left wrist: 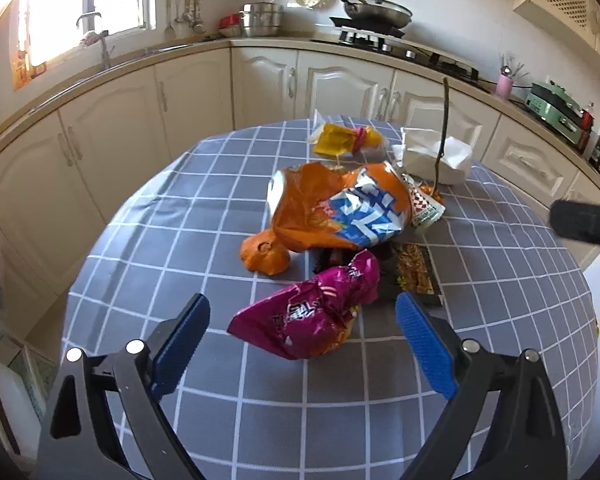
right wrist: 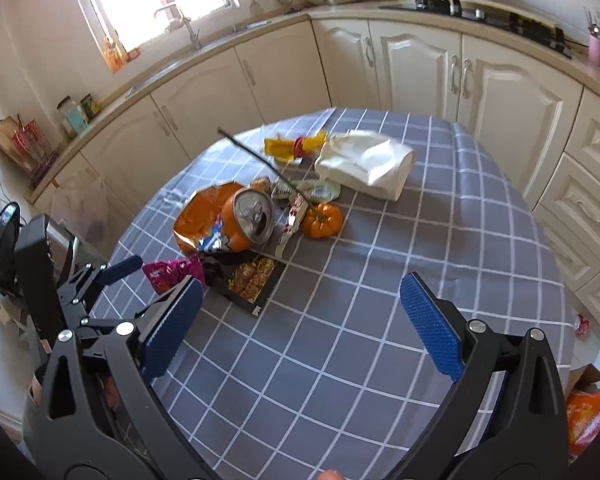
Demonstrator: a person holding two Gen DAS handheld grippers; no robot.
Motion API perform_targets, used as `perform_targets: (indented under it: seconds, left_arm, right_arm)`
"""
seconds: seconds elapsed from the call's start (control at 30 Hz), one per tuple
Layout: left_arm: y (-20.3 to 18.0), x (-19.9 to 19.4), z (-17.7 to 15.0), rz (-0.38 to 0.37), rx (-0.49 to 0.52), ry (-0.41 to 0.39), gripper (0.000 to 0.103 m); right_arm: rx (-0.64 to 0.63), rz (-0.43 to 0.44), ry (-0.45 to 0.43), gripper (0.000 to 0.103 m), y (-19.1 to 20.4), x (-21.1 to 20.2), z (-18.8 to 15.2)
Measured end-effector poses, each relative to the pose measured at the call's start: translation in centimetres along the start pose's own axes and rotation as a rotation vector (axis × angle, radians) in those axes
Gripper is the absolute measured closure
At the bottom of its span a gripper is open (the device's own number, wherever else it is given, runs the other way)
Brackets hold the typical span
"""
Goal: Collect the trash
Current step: 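Grasp the pink wrapper with the left tool while the right tool grasps a dark wrapper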
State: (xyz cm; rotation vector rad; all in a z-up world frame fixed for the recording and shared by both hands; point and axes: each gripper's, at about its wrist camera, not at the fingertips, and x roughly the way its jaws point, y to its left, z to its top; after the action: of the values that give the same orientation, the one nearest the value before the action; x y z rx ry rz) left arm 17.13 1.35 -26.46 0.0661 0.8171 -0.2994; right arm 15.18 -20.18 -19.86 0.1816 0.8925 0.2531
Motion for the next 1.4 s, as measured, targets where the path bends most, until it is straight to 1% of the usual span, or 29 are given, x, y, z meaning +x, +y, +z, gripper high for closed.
perform_targets:
  seconds: [0.03,0.07,0.1,0.13,0.17,0.2,0.37,0.47,0.6,0.7,0.73,0.77,0.8,0.83,0.87,0.93,1.03,1.1,1.13,1.17,1.27,1.4]
  left_arm:
    - [0.1,0.2,0.0,-0.016,0.005,0.002,0.02]
    - [0.2,0.5,0.0,-0.042,0.004,0.015,0.042]
    - [0.4,0.7,0.0,-0.07,-0.006,0.03,0.058]
    - [0.5,0.7,0.0,-0.094,-0.021,0.031,0.062]
    - [0.6,0.7,0.0,-0.107,-0.03,0.031,0.069]
    - [0.7,0.6,-0.1,-0.113,-0.037,0.029,0.071]
    - [2.0,-0.6,-1.0,-0.077,-0.075,0.027,0.072]
    - [2.9,-1.8,-1.6,-0.054,-0.105,0.023,0.072]
    - [4.1,-2.8,-2.5,-0.036,-0.146,0.021,0.072]
    - [4.8,-3.3,-2.9,-0.034,-0.176,0.022,0.072]
    - [4.9,-3.4,-3.0,-0.031,-0.179,0.022,0.072]
    - [5.0,-3.5,-3.1,-0.029,-0.182,0.022,0.072]
    - [5.1,-3.6,-3.2,-0.03,-0.187,0.023,0.072]
    - [5.1,-3.7,-3.3,-0.032,-0.189,0.024,0.072]
    - [5.0,-3.7,-3.3,-0.034,-0.189,0.024,0.072]
    - [4.7,-3.7,-3.3,-0.036,-0.187,0.024,0.072]
    - [4.1,-3.9,-3.3,-0.042,-0.179,0.023,0.072]
    - [3.8,-4.0,-3.3,-0.041,-0.178,0.022,0.072]
    - [3.8,-3.9,-3.3,-0.04,-0.179,0.023,0.072]
    - [3.7,-4.0,-3.4,-0.036,-0.179,0.024,0.072]
    - [3.7,-4.2,-3.5,-0.03,-0.188,0.022,0.072]
    - [4.2,-4.6,-3.6,-0.009,-0.204,0.018,0.072]
  right_arm:
    - [-0.006,0.001,0.007,0.006,0.1,0.3,0.0]
    - [-0.015,0.004,0.016,0.006,0.3,0.7,0.0]
    - [-0.026,0.007,0.027,0.006,0.6,1.2,-0.1]
    - [-0.041,0.009,0.038,0.006,0.9,1.8,-0.2]
    - [-0.057,0.008,0.05,0.006,1.3,2.5,-0.3]
    - [-0.071,0.01,0.063,0.006,1.6,3.2,-0.4]
    - [-0.155,0.033,0.116,0.006,3.8,6.8,-0.7]
    - [-0.206,0.034,0.122,0.006,5.2,8.7,-0.8]
    - [-0.265,0.023,0.097,0.006,7.0,10.4,-0.5]
    - [-0.327,-0.022,0.082,0.01,8.2,11.1,-0.5]
    - [-0.338,-0.029,0.075,0.02,8.3,11.1,-0.5]
    - [-0.341,-0.026,0.066,0.041,8.4,10.8,-0.5]
    - [-0.332,-0.022,0.057,0.054,8.2,10.5,-0.5]
    - [-0.325,-0.015,0.059,0.074,8.1,10.4,-0.3]
    - [-0.317,-0.001,0.066,0.078,7.8,10.3,-0.3]
    - [-0.324,0.018,0.078,0.083,7.4,9.9,-0.4]
    - [-0.323,0.041,0.096,0.082,7.2,9.2,-0.7]
    - [-0.352,0.065,0.108,0.064,7.5,9.0,-1.0]
    - [-0.365,0.057,0.102,0.036,7.7,8.9,-1.2]
    - [-0.387,0.039,0.084,0.031,8.0,8.8,-1.3]
    - [-0.415,0.071,0.095,0.031,9.0,9.3,-1.4]
    - [-0.45,0.089,0.097,0.031,10.5,9.9,-1.3]
